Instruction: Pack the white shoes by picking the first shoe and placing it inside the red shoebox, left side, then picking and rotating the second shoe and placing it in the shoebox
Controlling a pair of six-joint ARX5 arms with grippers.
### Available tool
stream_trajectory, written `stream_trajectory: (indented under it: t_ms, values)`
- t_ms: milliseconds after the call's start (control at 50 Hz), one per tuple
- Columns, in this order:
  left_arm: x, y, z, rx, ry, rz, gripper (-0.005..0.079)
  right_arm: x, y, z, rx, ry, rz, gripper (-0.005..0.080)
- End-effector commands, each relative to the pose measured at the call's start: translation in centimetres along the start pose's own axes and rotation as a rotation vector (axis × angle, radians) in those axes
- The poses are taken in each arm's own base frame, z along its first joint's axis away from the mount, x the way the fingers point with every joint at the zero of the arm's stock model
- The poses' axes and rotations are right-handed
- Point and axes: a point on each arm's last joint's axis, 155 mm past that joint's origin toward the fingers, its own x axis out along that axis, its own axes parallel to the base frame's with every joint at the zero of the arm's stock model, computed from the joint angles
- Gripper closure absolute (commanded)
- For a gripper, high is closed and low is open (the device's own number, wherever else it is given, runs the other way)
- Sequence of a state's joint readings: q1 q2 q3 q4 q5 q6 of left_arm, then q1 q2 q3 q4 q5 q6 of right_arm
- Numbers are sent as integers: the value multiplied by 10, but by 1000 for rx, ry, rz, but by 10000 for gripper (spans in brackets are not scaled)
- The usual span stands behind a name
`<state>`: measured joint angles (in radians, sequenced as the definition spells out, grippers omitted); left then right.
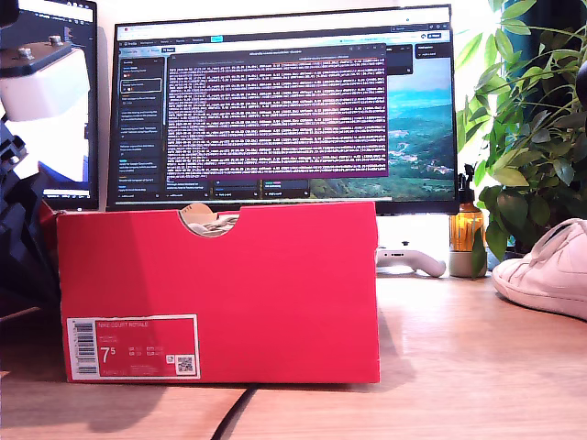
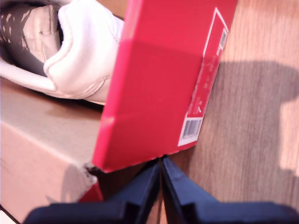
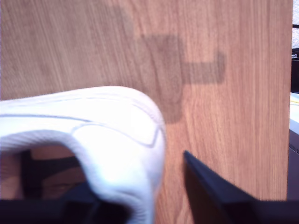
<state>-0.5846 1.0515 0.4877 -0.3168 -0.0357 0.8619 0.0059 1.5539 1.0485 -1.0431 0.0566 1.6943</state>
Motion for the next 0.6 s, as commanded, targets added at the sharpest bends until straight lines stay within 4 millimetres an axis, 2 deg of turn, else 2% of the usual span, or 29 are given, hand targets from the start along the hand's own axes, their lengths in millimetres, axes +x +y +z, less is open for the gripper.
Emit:
stream_trajectory:
  t_ms: [0, 320, 460, 580]
  values:
    - [0, 1, 1, -9, -4, 0, 761, 1, -8, 2, 11, 4, -23, 763]
    - [0, 1, 1, -9, -4, 0, 761, -9, -3, -9, 4, 72, -17, 763]
    - [0, 1, 1, -9, -4, 0, 761, -25, 1, -8, -13, 72, -14, 763]
    - [0, 1, 1, -9, -4, 0, 761, -48, 6, -4, -61, 56, -6, 763]
